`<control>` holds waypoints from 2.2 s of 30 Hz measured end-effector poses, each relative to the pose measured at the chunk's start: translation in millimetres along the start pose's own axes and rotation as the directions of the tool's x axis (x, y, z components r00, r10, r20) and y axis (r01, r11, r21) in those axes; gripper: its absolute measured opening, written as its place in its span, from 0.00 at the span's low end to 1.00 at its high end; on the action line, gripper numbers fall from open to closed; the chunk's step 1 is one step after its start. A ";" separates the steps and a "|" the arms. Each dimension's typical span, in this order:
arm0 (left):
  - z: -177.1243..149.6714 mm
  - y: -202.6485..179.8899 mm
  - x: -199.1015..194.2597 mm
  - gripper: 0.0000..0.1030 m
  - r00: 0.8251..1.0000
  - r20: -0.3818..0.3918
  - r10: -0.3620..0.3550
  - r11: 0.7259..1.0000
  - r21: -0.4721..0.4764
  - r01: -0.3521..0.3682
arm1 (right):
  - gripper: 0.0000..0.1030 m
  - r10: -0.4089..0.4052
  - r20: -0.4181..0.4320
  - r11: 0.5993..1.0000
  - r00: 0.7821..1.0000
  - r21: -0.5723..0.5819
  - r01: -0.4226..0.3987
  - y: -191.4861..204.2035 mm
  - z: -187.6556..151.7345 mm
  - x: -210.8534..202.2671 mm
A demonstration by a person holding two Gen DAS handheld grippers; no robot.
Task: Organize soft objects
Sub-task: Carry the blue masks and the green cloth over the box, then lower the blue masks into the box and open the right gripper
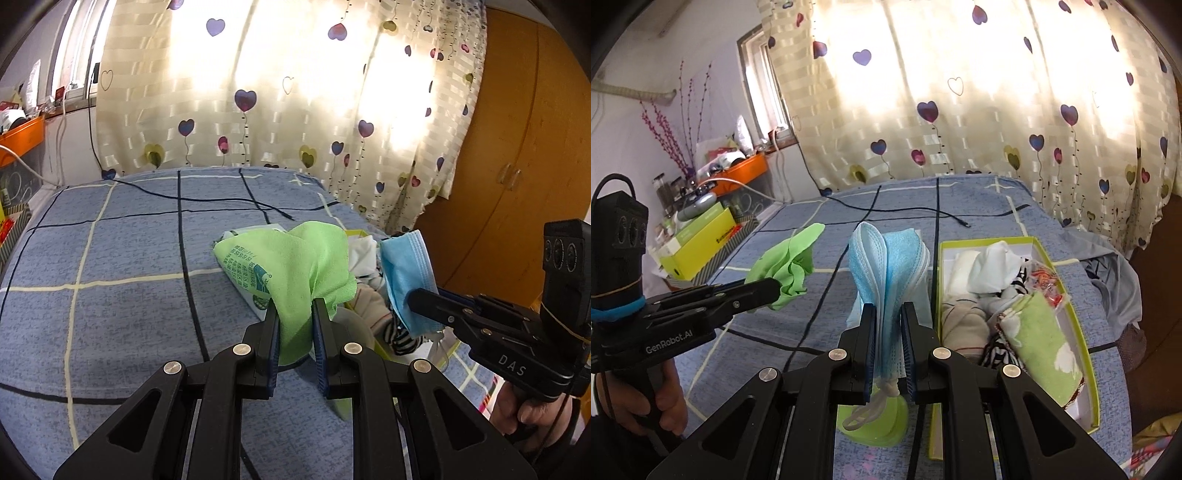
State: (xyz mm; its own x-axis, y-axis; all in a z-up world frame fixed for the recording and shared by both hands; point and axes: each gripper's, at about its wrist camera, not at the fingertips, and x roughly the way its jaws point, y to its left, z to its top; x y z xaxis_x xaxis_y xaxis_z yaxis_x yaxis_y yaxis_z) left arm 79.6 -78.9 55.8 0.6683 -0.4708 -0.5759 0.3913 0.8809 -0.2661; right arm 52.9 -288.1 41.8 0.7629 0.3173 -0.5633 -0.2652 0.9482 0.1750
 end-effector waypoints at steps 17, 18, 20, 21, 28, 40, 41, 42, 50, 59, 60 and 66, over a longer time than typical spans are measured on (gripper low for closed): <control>5.9 -29.3 21.3 0.16 0.998 -0.033 -0.059 0.997 0.052 0.060 | 0.13 -0.002 -0.007 1.000 1.000 0.024 0.003 -15.8 -2.2 3.0; 6.0 -31.6 22.8 0.16 0.997 -0.036 -0.066 0.996 0.053 0.068 | 0.13 -0.007 -0.006 1.000 1.000 0.030 0.007 -19.0 -3.1 1.9; 6.8 -37.7 27.6 0.16 0.996 -0.046 -0.080 0.995 0.060 0.083 | 0.13 -0.017 -0.005 0.999 1.000 0.039 0.017 -25.6 -5.0 -0.6; 7.0 -41.0 30.3 0.16 0.995 -0.052 -0.086 0.994 0.064 0.089 | 0.13 -0.023 -0.004 0.999 1.000 0.044 0.023 -30.0 -6.0 -2.5; 5.0 -74.6 48.1 0.16 0.986 -0.100 -0.132 0.983 0.118 0.144 | 0.13 -0.085 0.002 0.991 0.996 0.104 0.084 -67.0 -15.5 -19.2; -11.3 -119.3 71.3 0.16 0.965 -0.192 -0.180 0.965 0.158 0.211 | 0.13 -0.124 -0.065 0.982 0.990 0.138 0.132 -106.6 -47.6 -29.7; -13.6 -122.7 73.6 0.16 0.962 -0.202 -0.181 0.963 0.162 0.215 | 0.13 -0.122 -0.072 0.982 0.990 0.138 0.131 -108.5 -49.9 -29.2; -16.0 -125.4 76.2 0.16 0.960 -0.213 -0.181 0.962 0.164 0.217 | 0.13 -0.120 -0.081 0.982 0.989 0.138 0.130 -110.7 -53.0 -28.2; -31.9 -139.5 101.4 0.16 0.936 -0.305 -0.175 0.959 0.162 0.232 | 0.13 -0.107 -0.140 0.984 0.984 0.129 0.125 -119.1 -61.0 -13.2; -27.1 -137.9 122.1 0.16 0.934 -0.324 -0.153 0.967 0.146 0.209 | 0.13 -0.085 -0.143 0.984 0.986 0.142 0.106 -129.9 -50.4 11.0; -26.2 -137.1 123.8 0.16 0.934 -0.324 -0.151 0.968 0.143 0.206 | 0.13 -0.083 -0.144 0.985 0.986 0.140 0.104 -130.6 -49.2 12.4; -27.0 -135.9 128.6 0.17 0.925 -0.339 -0.170 0.965 0.134 0.226 | 0.23 -0.071 -0.134 0.986 0.988 0.142 0.090 -131.8 -48.5 9.6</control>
State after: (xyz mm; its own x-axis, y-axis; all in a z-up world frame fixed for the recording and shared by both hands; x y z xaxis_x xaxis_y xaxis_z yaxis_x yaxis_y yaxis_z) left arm 95.3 -257.9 -2.9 0.3376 -0.5694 -0.7496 0.6135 0.7370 -0.2836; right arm 66.5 -410.8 -25.8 0.6938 0.2438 -0.6776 -0.1087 0.9656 0.2362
